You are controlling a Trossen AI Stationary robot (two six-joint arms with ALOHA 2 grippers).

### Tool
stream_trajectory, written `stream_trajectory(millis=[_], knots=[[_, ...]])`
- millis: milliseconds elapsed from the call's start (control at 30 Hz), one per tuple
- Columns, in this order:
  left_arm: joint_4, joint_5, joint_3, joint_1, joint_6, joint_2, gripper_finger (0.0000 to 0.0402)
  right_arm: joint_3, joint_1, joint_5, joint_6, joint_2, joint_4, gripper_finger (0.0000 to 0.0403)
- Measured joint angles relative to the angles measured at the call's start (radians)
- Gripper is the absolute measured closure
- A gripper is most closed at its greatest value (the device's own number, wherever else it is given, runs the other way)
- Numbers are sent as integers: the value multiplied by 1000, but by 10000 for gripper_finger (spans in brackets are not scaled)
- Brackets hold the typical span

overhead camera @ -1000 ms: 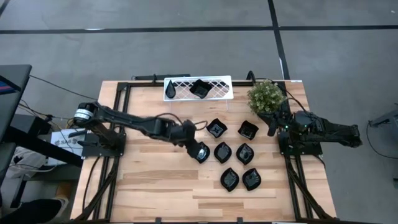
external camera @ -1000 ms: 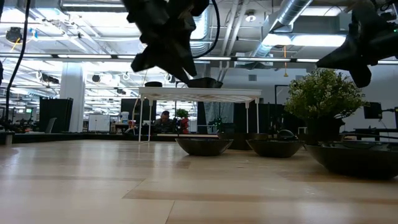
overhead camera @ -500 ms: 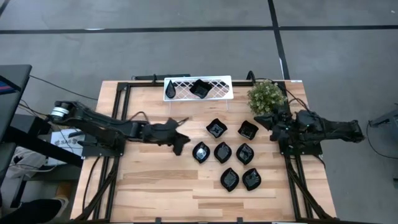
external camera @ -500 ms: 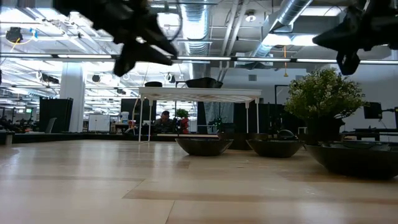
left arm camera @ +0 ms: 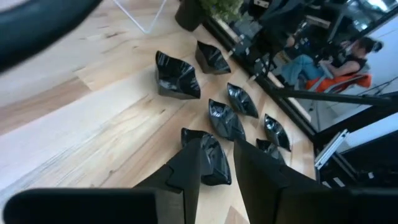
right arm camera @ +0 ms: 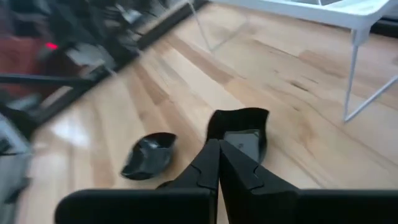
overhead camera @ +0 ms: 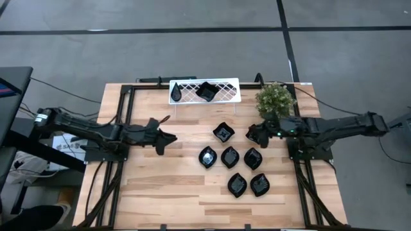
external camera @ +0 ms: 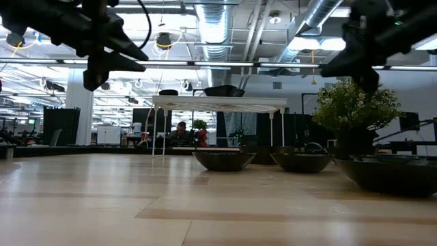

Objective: Pick & Place Mini shaped plates
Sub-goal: Stack the black distorted square plate on top of the black distorted square plates on the shelf

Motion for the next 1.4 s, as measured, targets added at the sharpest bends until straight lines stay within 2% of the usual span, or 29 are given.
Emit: stream_trajectory(millis=[300,600,867,1400], knots=[[7,0,-74,0,15,-60,305,228,-28,14,7,314,-163,386],[17,1,-121,0,20,-59,305,345,-108,-18,51,565,-169,347],[32,1,-126,0,61,-59,305,390,-170,-128,51,721,-177,324],[52,2,-126,0,87,-59,305,403,-205,-154,61,886,-144,320]])
